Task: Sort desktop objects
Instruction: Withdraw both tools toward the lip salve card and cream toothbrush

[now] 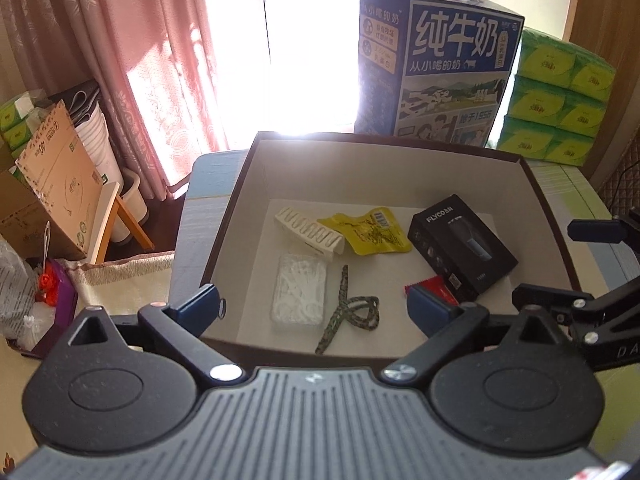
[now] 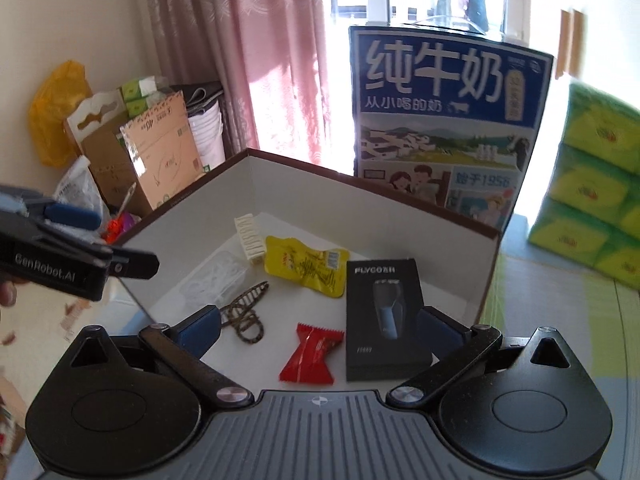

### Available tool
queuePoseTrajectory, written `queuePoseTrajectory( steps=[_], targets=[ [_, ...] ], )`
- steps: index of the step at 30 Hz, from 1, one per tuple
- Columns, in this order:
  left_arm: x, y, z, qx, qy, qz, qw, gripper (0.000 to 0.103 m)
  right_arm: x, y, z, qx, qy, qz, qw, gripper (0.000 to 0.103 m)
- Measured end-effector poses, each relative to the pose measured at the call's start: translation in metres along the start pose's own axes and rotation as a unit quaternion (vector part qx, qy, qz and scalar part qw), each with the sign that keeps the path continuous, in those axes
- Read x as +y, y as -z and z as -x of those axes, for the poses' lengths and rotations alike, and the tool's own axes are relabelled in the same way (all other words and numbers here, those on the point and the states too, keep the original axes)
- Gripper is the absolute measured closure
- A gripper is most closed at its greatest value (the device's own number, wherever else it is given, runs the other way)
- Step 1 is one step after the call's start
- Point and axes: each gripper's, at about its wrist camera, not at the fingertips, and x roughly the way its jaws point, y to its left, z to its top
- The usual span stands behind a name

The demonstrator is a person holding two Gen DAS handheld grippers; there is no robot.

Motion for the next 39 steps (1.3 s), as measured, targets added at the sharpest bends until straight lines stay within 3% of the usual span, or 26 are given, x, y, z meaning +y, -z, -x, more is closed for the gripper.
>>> queuePoseTrajectory(
  steps=[12, 20, 31, 39],
  targets=[
    [-0.001, 0.062, 0.06, -0.002, 0.002, 0.05, 0.9987, 0.004, -0.002, 0.037, 0.068, -0.019, -0.022, -0.034, 0.999, 0.002],
    [-0.028, 0.113, 0.089, 0.017, 0.009, 0.054, 0.9983, 0.004, 0.0, 0.071, 0.108, -0.017, -0.031, -0.039, 0.999, 0.002],
    [-0.074, 0.18, 0.1, 0.064, 0.033, 0.051, 0.9961, 0.005, -0.003, 0.133, 0.134, 0.027, -0.03, -0.028, 0.999, 0.002],
    [-0.103, 0.212, 0.094, 0.099, 0.034, 0.048, 0.9934, 0.005, -0.019, 0.169, 0.136, 0.073, -0.025, -0.044, 0.996, 0.002]
  ],
)
